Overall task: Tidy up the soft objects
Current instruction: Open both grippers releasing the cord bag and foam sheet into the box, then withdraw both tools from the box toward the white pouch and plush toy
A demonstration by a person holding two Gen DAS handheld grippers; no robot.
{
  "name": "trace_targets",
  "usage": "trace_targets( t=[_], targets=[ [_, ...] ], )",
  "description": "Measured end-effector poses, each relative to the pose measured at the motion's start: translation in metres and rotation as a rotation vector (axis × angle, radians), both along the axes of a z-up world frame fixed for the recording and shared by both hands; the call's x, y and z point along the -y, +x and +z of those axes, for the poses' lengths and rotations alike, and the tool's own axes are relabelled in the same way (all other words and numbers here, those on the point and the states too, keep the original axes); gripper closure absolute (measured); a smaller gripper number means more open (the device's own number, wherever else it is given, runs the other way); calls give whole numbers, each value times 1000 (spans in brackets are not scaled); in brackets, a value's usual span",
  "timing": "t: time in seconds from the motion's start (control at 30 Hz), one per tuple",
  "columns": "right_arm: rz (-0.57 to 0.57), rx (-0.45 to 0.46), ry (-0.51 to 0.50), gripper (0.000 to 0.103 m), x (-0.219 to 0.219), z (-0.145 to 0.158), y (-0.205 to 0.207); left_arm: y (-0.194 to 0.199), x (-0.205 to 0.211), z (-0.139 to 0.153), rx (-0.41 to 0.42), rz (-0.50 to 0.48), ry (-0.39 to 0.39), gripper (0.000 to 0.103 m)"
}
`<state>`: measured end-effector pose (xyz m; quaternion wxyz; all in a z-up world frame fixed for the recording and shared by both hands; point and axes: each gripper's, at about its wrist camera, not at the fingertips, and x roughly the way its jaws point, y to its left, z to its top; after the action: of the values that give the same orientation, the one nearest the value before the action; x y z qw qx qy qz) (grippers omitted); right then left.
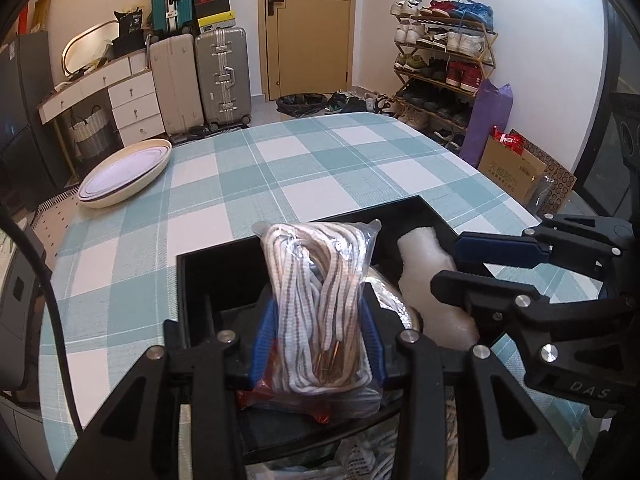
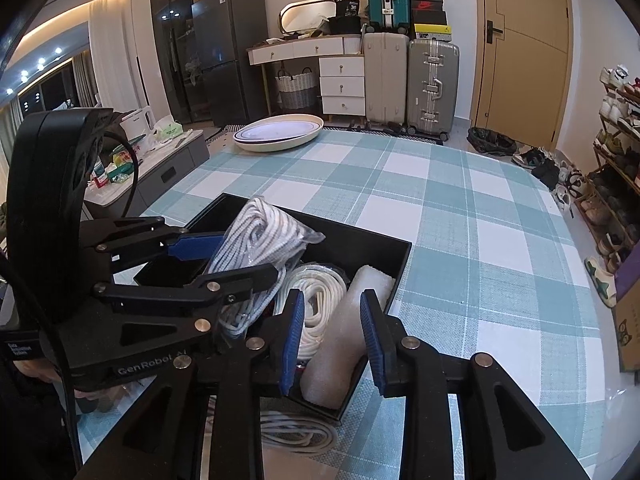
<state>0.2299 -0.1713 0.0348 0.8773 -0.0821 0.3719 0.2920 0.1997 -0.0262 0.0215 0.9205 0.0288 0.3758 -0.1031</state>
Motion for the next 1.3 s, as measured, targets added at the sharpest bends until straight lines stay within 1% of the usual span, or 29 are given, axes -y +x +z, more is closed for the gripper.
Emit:
trace_targets(
  t=[0.03,0.1,0.17,0.2,0.23,0.3,0.37,0.47,0.67,0.77,0.87,1.0,1.1,1.3],
  targets=[
    [2,6,7,64,1,2,-2,-3,-1,3,9,0,1,59],
    [-7,21,8,52,3,4,-6,-10,-4,10,34,-5,-3,42],
    [-9,24,18,47,6,6,-9,-16,-5,16,50,-15,-9,38],
    [-11,25,21,40,8,6,-11,-19,-5,19,56,-17,-8,28],
    [-17,28,23,36,10,7,-13,-22,-6,21,65,-5,2,24],
    [-29,38,39,18,15,8,-18,-29,-9,27,96,24,16,8],
    [-46,41,55,10,20,9,-22,-35,-15,30,108,40,0,0],
    [-60,53,68,1,26,9,-30,-45,-26,33,120,63,-29,0],
    [-48,33,93,1,32,4,-48,-69,-41,34,143,113,-18,0],
    [-40,19,96,1,32,-2,-58,-80,-47,30,139,142,-23,0],
    [-30,5,86,1,31,-8,-66,-90,-51,26,140,159,-20,0],
    [-14,-3,77,1,30,-13,-78,-103,-53,19,145,178,8,0],
    [-4,-13,71,1,30,-17,-87,-109,-55,13,142,191,8,0],
    [-5,-22,53,1,31,-25,-100,-121,-53,-3,120,209,18,0]
  ],
)
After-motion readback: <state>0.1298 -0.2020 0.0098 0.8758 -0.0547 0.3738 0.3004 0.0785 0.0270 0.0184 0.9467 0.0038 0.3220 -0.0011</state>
